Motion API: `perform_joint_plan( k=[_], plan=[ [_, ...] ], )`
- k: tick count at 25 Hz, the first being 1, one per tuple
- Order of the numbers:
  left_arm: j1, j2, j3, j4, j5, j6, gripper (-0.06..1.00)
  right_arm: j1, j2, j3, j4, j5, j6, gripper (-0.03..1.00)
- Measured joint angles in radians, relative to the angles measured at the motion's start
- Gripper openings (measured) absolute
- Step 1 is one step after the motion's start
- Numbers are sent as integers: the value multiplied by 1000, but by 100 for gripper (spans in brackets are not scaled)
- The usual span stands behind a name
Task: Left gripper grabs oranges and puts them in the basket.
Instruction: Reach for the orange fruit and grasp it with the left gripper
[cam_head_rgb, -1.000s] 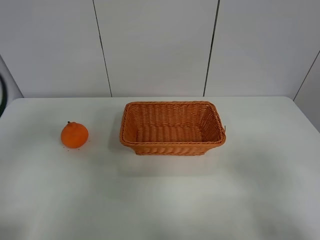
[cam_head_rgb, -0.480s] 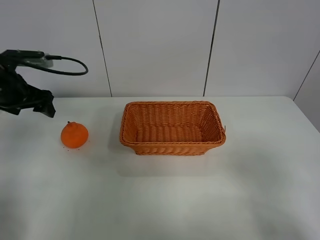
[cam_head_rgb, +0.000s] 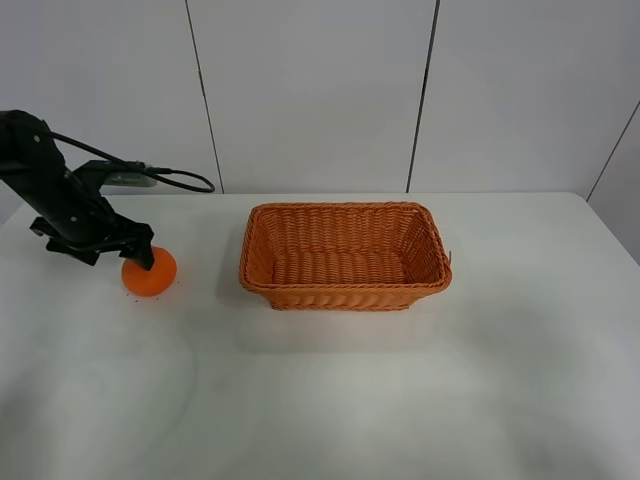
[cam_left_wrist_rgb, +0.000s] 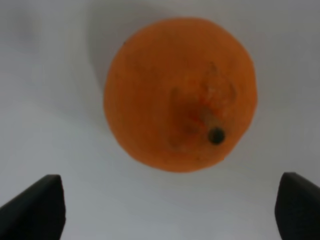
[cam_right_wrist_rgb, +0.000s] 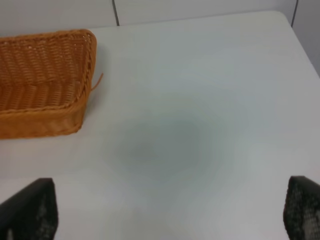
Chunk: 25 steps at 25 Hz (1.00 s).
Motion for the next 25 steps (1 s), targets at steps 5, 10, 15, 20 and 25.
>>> perform_joint_plan(
  k=[5, 10, 15, 20, 25],
  plan=[
    [0, 55, -50, -88, -39, 84, 94, 0, 0, 0, 0, 0, 0, 69],
    [0, 114, -116, -102, -41, 118, 94, 0, 0, 0, 0, 0, 0, 69],
    [0, 162, -138, -102, -41, 120, 94, 0, 0, 0, 0, 0, 0, 69],
    [0, 212, -138, -98, -41, 124, 94, 0, 0, 0, 0, 0, 0, 69],
    [0, 217, -138, -91, -56, 124, 85, 0, 0, 0, 0, 0, 0, 69]
  ],
)
